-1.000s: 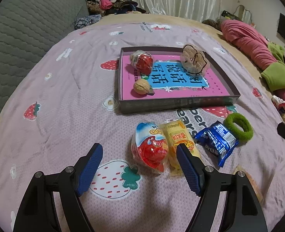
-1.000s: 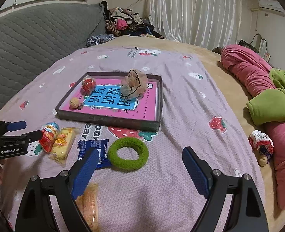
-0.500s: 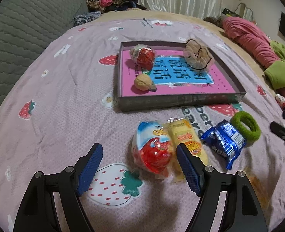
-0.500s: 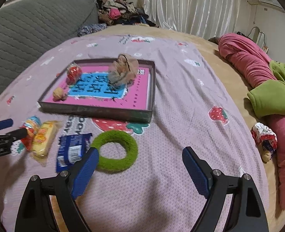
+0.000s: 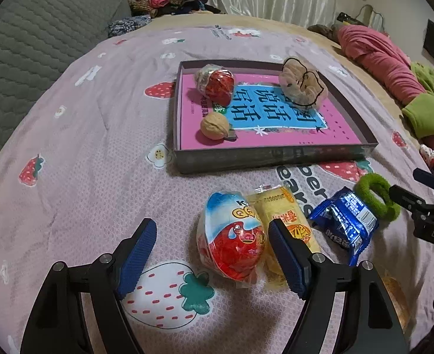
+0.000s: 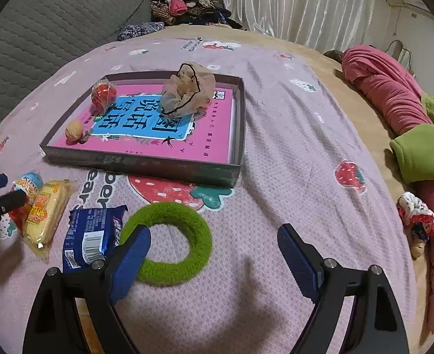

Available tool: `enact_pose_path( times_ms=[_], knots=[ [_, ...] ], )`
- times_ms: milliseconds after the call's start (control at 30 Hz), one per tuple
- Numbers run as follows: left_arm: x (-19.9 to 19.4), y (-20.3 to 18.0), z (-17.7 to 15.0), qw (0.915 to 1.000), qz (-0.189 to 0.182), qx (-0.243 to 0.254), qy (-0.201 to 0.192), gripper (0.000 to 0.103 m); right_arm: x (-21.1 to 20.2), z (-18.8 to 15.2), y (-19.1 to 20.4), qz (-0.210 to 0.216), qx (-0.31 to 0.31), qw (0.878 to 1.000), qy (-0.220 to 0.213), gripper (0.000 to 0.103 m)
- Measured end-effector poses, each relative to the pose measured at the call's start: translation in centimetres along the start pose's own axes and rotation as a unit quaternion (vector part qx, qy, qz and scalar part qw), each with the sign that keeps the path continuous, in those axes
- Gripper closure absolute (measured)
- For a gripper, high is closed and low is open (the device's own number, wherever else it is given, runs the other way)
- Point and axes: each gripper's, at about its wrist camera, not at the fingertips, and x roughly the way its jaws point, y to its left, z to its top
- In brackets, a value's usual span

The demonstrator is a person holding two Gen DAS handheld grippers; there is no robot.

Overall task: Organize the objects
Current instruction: 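Move the left tool to the blue-red wrapped egg while the right tool approaches the green fuzzy ring, then close the left tool on the wrapped egg while the right tool grips the green ring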

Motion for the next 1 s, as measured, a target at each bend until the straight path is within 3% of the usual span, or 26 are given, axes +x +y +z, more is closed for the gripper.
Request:
enact_pose_path(
  times_ms=[533,600,767,833,867,1000],
  knots=[
    [2.8,0.3,0.1,0.9997,-0.001,-0.009,0.024,0.024,2.9,-0.1,0.1,0.017,0.009,0.999,0.031,0.017],
    [3.5,0.4,-0.1,0.9993,0.011,-0.008,0.033,0.024,3.3,-0.2,0.2,0.027,0.009,0.999,0.035,0.026],
    [3.9,0.9,-0.2,0.9993,-0.003,-0.019,0.033,0.025,4.0,-0.5,1.2,0.04,-0.006,0.998,0.037,0.042],
    [3.7,1.1,-0.2,0.9994,-0.011,-0.023,0.025,0.045,3.8,-0.6,1.3,0.049,-0.007,0.998,0.029,0.05],
    [3.6,1.2,-0.1,0.9993,-0.015,-0.025,0.025,0.049,3.7,-0.6,1.3,0.053,-0.005,0.998,0.029,0.057],
    [3.6,1.3,0.0,0.999,-0.023,-0.028,0.023,0.049,3.3,-0.6,1.4,0.059,-0.009,0.998,0.02,0.074]
  ],
)
